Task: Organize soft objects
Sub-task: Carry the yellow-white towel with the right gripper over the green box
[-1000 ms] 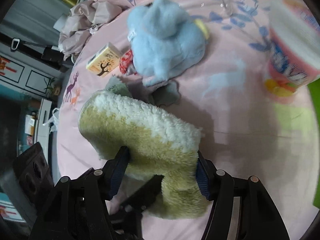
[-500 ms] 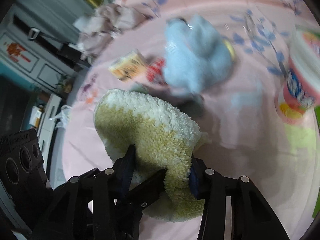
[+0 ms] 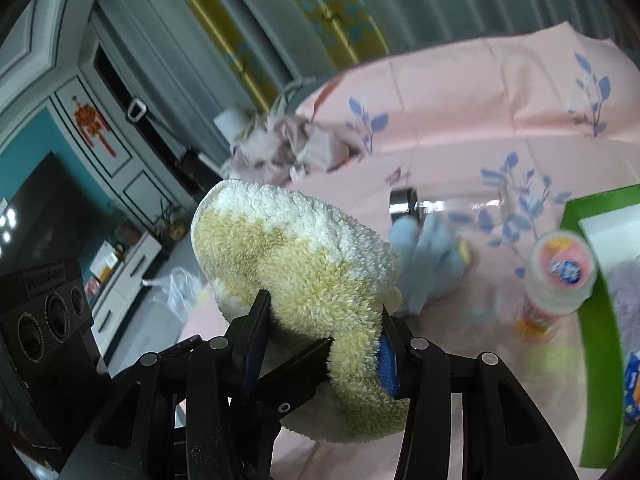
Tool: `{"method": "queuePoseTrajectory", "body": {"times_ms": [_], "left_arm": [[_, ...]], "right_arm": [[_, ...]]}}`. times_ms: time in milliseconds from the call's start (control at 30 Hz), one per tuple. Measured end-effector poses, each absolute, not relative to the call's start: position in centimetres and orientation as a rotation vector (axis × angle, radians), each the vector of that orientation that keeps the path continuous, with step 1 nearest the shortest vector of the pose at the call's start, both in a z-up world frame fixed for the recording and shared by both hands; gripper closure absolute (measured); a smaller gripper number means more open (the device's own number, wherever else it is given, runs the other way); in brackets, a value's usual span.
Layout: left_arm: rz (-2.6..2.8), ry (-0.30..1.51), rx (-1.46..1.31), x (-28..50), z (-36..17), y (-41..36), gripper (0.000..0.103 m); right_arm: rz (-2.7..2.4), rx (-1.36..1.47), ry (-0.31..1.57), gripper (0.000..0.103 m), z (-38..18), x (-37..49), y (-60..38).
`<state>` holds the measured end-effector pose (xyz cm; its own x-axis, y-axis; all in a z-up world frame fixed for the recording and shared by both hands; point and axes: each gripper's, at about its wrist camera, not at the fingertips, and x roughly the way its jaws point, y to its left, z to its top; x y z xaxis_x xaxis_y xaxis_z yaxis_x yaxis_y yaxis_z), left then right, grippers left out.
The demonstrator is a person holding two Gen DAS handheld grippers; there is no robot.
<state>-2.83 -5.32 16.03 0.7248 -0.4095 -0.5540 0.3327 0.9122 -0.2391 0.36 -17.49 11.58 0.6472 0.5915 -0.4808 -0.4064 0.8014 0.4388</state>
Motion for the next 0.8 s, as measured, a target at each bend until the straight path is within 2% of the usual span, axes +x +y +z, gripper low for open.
{"method": "queuePoseTrajectory", "body": {"times_ms": [800], "left_arm": [[-0.522,0.600,-0.030,-1.9,18.0,-14.5,0.070]], "right_arm": [[0.410,0.458,0.533,0.055,12.6,-0.6,-27.7]]}}
